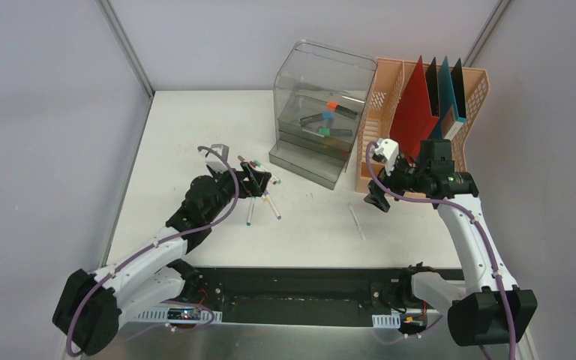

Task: Organize the desk
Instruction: Pick up the stationery from the center of the board.

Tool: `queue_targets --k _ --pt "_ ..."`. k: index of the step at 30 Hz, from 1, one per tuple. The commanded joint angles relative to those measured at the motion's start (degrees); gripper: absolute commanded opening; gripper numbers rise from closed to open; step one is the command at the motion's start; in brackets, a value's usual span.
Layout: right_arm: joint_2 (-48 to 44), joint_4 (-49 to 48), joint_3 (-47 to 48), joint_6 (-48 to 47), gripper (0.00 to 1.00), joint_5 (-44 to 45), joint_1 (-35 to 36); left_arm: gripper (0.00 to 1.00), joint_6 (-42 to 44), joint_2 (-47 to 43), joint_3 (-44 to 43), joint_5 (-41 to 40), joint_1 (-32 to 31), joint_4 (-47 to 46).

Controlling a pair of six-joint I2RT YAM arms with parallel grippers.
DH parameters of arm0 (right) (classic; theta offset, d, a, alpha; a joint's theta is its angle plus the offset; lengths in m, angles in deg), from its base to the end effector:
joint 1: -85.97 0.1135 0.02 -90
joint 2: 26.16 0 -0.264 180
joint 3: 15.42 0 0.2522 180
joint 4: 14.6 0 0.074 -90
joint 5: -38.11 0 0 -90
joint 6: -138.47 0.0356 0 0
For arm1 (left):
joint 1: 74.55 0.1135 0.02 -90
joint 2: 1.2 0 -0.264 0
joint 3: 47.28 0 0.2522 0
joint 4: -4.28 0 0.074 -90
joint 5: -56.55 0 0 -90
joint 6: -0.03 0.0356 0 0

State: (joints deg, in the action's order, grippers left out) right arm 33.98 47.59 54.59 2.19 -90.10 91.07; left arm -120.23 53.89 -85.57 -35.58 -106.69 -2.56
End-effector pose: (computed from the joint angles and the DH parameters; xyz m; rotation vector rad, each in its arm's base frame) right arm 0.1966 0.0397 0.3050 -1.2248 1.9277 0.4633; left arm 0.1855 -0.1150 0.2381 0.0014 1.8070 -0.7572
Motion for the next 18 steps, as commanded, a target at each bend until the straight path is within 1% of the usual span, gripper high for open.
queue_targets --k 1,5,9,13,18 --pt "0.4 -0.2 -0.2 -1.4 0.99 -1.2 -0.3 0.99 8.5 -8.1 3.6 -7.8 0.6 9.7" --pt "0.6 -0.2 -0.3 -1.4 0.99 -1.2 -0.3 0.99 8.3 -14.0 5.9 -7.8 0.6 13.4" --pt "1.1 -0.2 -0.3 -1.6 0.99 -1.2 -0.3 0.99 7.8 -15.6 7.0 -5.3 0.6 15.7" --pt "1.2 -0.1 -0.3 -1.6 0.99 -1.1 -0.3 0.99 7.3 -14.3 6.8 -4.4 0.6 17.8" --pt "1.2 -0.1 -0.4 -1.6 0.99 -1.0 -0.3 0.99 7.3 -9.6 4.9 -4.3 0.6 20.2"
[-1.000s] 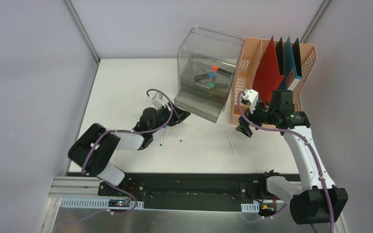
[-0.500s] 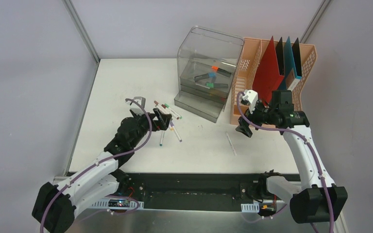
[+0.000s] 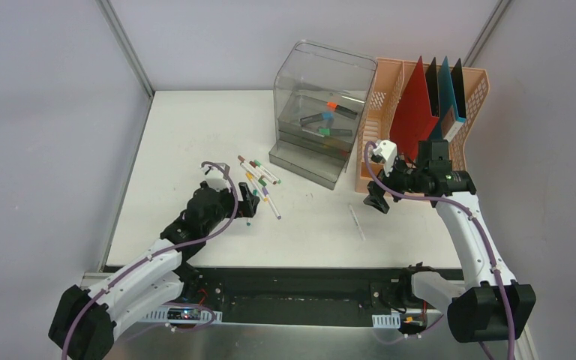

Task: Organize the desk
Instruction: Pick up the stationery from the center of the board.

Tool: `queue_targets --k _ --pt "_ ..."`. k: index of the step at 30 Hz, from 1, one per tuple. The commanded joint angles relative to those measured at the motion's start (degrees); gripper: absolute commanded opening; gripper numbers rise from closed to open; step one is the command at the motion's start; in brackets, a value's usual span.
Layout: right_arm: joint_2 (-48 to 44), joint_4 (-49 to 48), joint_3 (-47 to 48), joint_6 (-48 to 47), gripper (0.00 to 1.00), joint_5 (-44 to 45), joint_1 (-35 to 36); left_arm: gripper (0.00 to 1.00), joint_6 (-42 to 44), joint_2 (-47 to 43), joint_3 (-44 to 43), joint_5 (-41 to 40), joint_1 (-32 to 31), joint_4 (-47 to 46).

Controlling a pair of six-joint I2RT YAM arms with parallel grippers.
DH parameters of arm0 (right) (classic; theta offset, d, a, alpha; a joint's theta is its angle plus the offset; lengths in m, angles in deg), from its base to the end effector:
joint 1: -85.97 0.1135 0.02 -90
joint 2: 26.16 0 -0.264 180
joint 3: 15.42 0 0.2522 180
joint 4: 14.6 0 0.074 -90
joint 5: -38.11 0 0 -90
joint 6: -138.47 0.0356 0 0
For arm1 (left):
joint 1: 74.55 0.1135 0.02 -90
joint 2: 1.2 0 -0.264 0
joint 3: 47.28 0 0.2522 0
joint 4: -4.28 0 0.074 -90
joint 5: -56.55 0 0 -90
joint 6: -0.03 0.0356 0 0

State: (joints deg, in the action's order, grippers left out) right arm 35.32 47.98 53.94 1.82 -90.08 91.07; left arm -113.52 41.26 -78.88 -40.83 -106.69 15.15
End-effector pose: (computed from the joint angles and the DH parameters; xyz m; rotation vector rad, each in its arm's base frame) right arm 0.1999 0.0399 0.2968 -1.2323 1.9598 0.4851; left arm 0.1502 -0.0889 0.2037 0.0620 1.9813 -0.5142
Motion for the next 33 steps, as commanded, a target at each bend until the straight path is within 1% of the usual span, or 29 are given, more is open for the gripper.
queue_targets --k 1,8,14,16,18,24,30,33 --pt "-0.1 -0.5 0.4 -1.2 0.99 -1.0 -0.3 0.99 0.6 4.2 -2.4 1.0 0.6 2.6" --pt "-0.3 -0.5 0.3 -1.2 0.99 -1.1 -0.3 0.99 1.0 14.5 -7.7 2.3 0.6 7.0" --pt "-0.4 -0.5 0.3 -1.4 0.99 -1.1 -0.3 0.98 2.5 20.7 -12.7 3.0 0.6 10.4" --pt "-0.4 -0.5 0.3 -1.3 0.99 -1.1 -0.3 0.97 2.5 22.0 -14.1 2.3 0.5 11.8" --pt "-0.4 -0.5 0.3 -1.3 0.99 -1.1 -0.3 0.93 2.3 23.3 -15.6 1.6 0.6 13.4" --pt "-0.3 -0.5 0.3 -1.4 0.99 -1.1 -0.4 0.89 1.8 27.5 -20.1 -1.3 0.5 19.4" --pt "-0.3 -0.5 0.3 -1.3 0.99 -1.1 -0.3 0.80 2.1 31.4 -23.1 -0.5 0.3 21.2" --pt "-0.3 -0.5 0.3 -1.4 0.99 -1.0 -0.3 0.68 2.3 34.2 -24.8 -0.1 0.0 22.1"
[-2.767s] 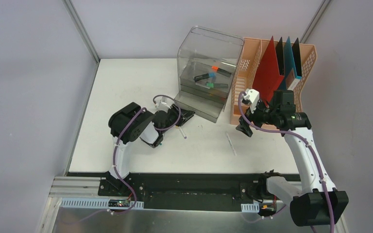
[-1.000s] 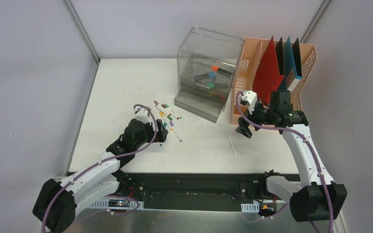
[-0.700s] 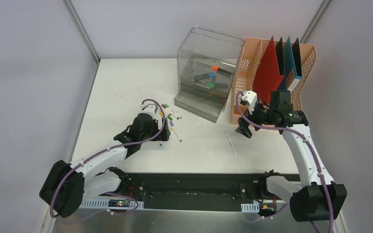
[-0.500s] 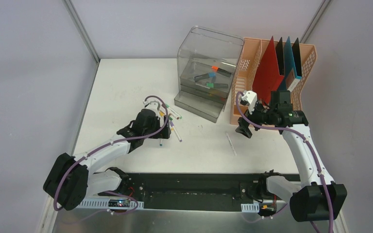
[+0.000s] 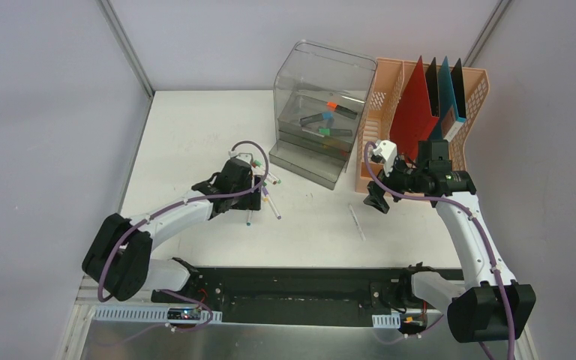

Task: Organize the desk
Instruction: Pick up the stationery from the center of the board.

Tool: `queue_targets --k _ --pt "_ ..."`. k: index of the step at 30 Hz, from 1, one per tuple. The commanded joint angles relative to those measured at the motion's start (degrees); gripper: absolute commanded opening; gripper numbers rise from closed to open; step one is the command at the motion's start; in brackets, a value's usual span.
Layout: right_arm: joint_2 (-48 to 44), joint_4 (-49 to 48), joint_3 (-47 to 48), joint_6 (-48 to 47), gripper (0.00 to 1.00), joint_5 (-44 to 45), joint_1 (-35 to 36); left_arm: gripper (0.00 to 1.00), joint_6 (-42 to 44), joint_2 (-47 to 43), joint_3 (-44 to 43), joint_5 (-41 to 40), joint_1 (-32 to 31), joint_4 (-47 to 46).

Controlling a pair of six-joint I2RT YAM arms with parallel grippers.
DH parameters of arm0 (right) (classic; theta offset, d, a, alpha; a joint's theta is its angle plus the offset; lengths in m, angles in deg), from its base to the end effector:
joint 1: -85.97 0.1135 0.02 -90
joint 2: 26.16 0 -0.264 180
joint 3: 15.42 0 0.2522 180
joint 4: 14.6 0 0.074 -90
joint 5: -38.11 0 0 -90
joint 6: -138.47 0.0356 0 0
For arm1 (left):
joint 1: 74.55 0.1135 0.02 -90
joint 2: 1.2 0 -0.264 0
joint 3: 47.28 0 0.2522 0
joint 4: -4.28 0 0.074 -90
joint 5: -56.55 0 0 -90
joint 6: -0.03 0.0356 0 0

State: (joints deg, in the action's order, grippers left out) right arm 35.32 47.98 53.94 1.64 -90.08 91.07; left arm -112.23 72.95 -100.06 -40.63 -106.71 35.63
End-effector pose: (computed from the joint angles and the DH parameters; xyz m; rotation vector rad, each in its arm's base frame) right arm 0.1999 0.0399 0.2968 -1.2352 1.9576 0.4835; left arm 0.2131 -0.1288 0.1886 0.1628 2.4921 -0.2458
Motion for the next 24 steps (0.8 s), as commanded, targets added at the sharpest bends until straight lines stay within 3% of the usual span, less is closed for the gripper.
queue_targets --k 1,5,10,15,24 --pt "-0.3 -0.5 0.3 -1.2 0.99 -1.0 -0.3 0.62 1.0 3.6 -4.3 -0.3 0.0 2.0" --pt "-0.3 -0.5 0.3 -1.2 0.99 -1.0 -0.3 0.48 1.0 7.6 -7.1 -0.9 -0.8 4.4" --pt "-0.3 -0.5 0.3 -1.2 0.99 -1.0 -0.3 0.41 1.7 11.4 -9.7 -4.3 -2.6 6.6" --pt "-0.4 -0.4 0.3 -1.3 0.99 -0.9 -0.3 0.26 2.6 14.8 -12.2 -7.5 -4.7 9.3" --pt "-0.4 -0.4 0.3 -1.3 0.99 -1.0 -0.3 0.20 3.1 19.4 -14.6 -10.8 -7.0 12.2"
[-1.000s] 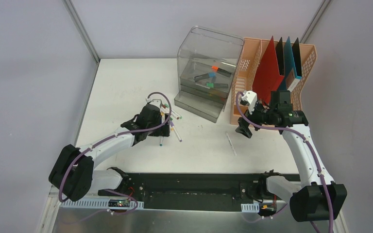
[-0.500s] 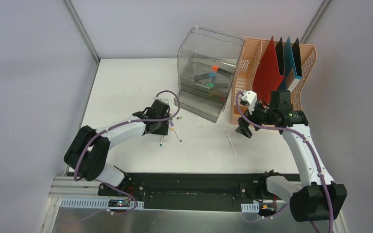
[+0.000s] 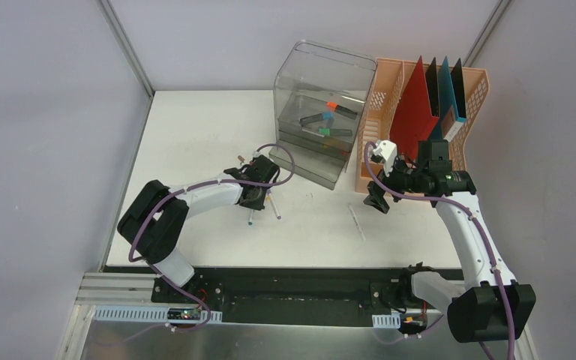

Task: Organize the desk
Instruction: Pick up the stationery from the center of the board.

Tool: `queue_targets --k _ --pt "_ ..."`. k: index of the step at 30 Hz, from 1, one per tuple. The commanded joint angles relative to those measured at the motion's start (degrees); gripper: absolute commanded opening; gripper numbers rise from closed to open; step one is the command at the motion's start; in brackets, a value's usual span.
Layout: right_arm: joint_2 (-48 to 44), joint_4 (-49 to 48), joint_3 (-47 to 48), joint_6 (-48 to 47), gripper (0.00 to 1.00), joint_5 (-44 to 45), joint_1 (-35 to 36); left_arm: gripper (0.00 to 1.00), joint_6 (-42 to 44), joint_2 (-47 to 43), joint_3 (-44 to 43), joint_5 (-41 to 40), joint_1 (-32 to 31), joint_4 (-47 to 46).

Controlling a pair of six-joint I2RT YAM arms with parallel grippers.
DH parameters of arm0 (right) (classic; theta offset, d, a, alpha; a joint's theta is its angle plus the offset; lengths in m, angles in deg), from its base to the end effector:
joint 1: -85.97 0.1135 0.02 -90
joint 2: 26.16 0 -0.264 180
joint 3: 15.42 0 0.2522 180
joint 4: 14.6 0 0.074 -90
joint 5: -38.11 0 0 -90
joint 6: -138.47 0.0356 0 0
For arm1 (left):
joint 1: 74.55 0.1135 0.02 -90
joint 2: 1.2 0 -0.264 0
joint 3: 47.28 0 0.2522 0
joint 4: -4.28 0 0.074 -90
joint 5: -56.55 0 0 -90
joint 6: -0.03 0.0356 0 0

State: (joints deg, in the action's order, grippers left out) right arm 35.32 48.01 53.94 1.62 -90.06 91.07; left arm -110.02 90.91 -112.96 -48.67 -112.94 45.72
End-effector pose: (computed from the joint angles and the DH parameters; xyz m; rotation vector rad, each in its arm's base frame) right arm 0.1999 0.0399 0.2968 -1.2355 1.9580 0.4833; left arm 0.2381 -0.1767 0.1647 0.3576 2.6539 0.0566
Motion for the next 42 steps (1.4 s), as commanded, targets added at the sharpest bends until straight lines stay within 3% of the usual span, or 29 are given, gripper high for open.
queue_targets --k 1,10,23,32,42 --pt "-0.5 -0.4 0.3 -1.3 0.99 -1.0 -0.3 0.19 0.8 1.6 -1.7 -2.8 -0.8 2.1" --pt "-0.6 -0.3 0.3 -1.4 0.99 -1.2 -0.3 0.00 -0.8 -2.8 0.3 -3.8 -1.1 2.3" --pt "-1.0 0.2 0.4 -1.9 0.99 -2.1 -0.3 0.00 -6.6 -24.4 13.9 2.6 -1.1 -10.4" --pt "-1.4 0.3 0.4 -2.2 0.99 -2.3 -0.3 0.00 -13.1 -32.2 22.5 12.2 -1.1 -28.2" --pt "-1.7 0.4 0.4 -2.3 0.99 -2.4 -0.3 0.00 -21.0 -27.6 24.1 22.2 -1.0 -47.8"
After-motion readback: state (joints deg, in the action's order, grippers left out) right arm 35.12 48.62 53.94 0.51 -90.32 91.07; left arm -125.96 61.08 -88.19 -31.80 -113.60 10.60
